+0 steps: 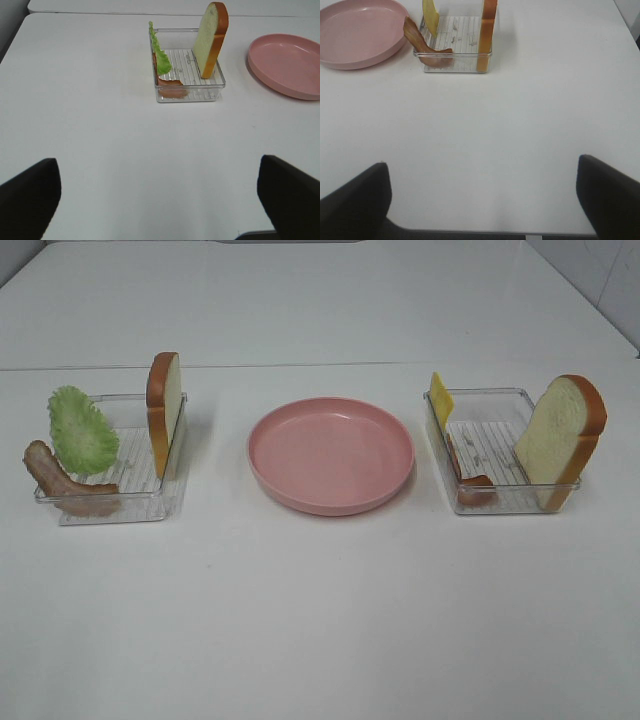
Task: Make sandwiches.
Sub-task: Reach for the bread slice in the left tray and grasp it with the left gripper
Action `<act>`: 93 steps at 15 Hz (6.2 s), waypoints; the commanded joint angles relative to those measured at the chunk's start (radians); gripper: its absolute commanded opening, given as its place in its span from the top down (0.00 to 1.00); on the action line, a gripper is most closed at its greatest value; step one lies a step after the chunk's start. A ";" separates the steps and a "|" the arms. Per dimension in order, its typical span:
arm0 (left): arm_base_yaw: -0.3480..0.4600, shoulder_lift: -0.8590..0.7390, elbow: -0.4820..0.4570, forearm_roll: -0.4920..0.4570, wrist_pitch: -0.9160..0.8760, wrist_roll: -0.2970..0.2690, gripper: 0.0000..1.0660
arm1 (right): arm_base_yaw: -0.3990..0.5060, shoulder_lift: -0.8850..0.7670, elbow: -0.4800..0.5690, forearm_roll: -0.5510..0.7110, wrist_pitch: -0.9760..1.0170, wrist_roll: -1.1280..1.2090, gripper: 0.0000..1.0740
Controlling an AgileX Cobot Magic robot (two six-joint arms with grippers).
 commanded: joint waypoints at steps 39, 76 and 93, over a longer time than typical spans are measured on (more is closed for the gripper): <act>-0.005 0.797 -0.413 -0.006 -0.379 0.000 0.04 | 0.004 -0.030 0.004 0.001 -0.010 0.007 0.09; -0.295 2.321 -1.482 0.016 -0.095 -0.276 0.08 | 0.004 -0.030 0.004 0.001 -0.010 0.007 0.09; -0.295 2.284 -1.521 0.006 0.014 -0.296 0.88 | 0.004 -0.030 0.004 0.002 -0.010 0.007 0.09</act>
